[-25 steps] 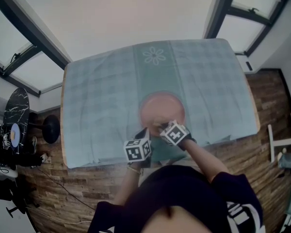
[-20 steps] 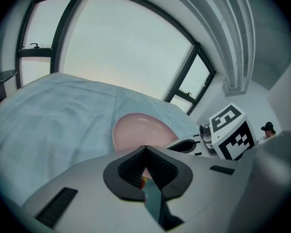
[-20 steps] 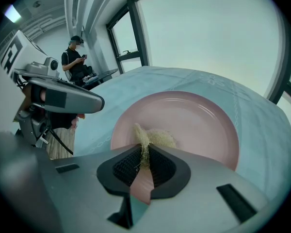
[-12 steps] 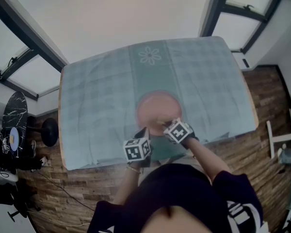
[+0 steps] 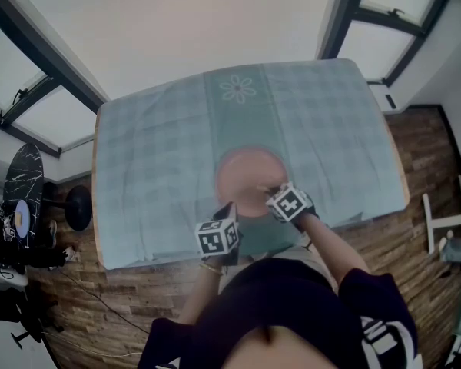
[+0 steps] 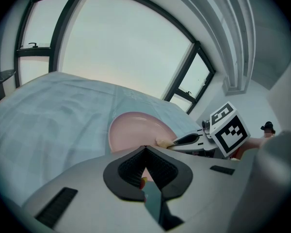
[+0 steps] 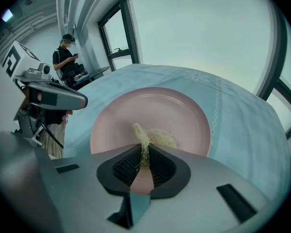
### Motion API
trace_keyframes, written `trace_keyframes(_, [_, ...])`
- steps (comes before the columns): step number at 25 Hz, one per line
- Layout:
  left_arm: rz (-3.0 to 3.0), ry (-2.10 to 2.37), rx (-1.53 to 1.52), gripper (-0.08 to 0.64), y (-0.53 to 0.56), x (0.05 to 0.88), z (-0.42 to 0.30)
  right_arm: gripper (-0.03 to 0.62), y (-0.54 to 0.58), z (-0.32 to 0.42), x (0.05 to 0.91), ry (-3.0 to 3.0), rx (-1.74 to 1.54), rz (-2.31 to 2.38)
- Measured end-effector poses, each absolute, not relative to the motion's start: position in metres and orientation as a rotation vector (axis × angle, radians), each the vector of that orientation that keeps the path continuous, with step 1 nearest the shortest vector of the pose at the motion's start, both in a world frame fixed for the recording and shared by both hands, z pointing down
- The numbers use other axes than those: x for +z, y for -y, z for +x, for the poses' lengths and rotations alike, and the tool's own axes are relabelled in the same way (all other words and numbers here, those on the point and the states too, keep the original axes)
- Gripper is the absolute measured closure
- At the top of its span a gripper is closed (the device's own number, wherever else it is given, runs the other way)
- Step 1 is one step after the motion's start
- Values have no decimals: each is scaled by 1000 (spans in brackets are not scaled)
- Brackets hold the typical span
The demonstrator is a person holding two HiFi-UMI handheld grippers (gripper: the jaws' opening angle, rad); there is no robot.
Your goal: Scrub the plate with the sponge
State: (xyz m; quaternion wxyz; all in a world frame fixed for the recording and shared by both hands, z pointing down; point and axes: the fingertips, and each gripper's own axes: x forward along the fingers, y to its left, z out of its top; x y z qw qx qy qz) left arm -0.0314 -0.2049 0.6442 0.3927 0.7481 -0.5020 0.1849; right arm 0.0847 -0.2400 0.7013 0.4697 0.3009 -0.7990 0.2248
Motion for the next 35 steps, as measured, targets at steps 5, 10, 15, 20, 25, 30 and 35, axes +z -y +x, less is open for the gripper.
trace_keyframes(5, [1894,1281,466,551,209,644,-32,552,260,92,700,1945,515,770])
trace_keyframes(10, [1877,1294,463,551,212,647,-35,552,272,91,702,1942,497,760])
trace_keyframes(15, [1858,1308,460,551,216,648,-37,554,288,89,701,1935,465,758])
trace_keyframes(20, [1841,1319,456,551,218,651,-39,554,300,83,705,1935,460,751])
trace_keyframes(25, [1828,1327,454,552,219,653,-39,552,307,74,710,1937,457,742])
trace_keyframes(30, [1813,1336,450,551,220,657,-41,554,306,59,713,1966,476,706])
trace_keyframes(35, [1804,1344,448,551,222,656,-40,552,302,50,714,1972,484,665])
